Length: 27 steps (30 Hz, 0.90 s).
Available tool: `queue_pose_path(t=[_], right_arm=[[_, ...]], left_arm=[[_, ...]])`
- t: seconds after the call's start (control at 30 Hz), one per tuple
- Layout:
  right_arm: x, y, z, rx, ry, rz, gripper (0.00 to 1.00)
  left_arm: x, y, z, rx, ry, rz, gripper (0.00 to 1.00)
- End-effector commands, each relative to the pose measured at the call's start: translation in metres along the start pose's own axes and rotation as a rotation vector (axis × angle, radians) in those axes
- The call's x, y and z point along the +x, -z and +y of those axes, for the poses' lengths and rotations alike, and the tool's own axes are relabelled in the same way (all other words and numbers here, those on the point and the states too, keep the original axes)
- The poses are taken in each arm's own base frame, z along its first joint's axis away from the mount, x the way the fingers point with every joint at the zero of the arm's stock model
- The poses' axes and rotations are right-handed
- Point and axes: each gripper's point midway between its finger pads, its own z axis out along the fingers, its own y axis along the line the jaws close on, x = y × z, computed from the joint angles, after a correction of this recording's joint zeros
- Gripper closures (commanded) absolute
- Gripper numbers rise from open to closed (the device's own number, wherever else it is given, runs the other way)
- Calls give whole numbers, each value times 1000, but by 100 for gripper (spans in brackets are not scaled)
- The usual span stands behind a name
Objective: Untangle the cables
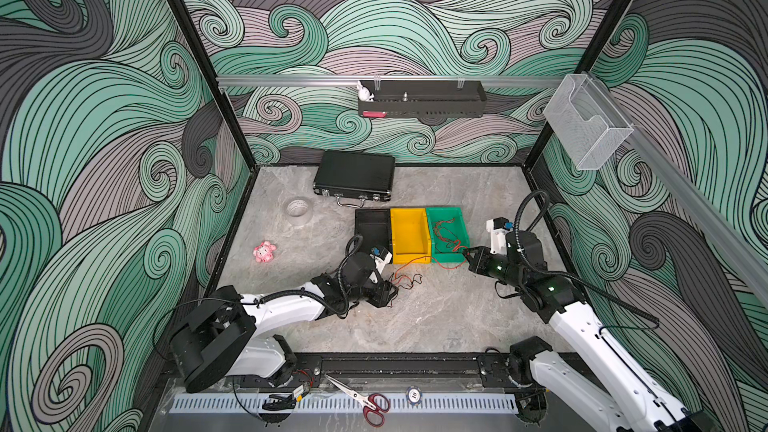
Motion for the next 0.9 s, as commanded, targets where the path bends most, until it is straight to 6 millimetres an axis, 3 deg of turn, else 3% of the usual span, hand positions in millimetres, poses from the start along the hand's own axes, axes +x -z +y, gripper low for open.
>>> queue_pose_path(t=[0.0,0.3,0.57,0.7,0.87], right_arm=[[-2,-1,4,-19,4,-4,97],[0,-4,3,-15,2,11,97],[-5,-4,5,-22,12,-10,97],[-5,-4,-1,9,25,-18,97],[-2,-1,-15,82,43,-8,97]], left_arm=[[1,-6,-5,28,-14,-5,50],[7,-14,-10,70,-2,12,57],[20,-21,-2,38,21,75,79],[20,-16,2,7,25,69,96],[17,-5,10,-45,30,47,99]])
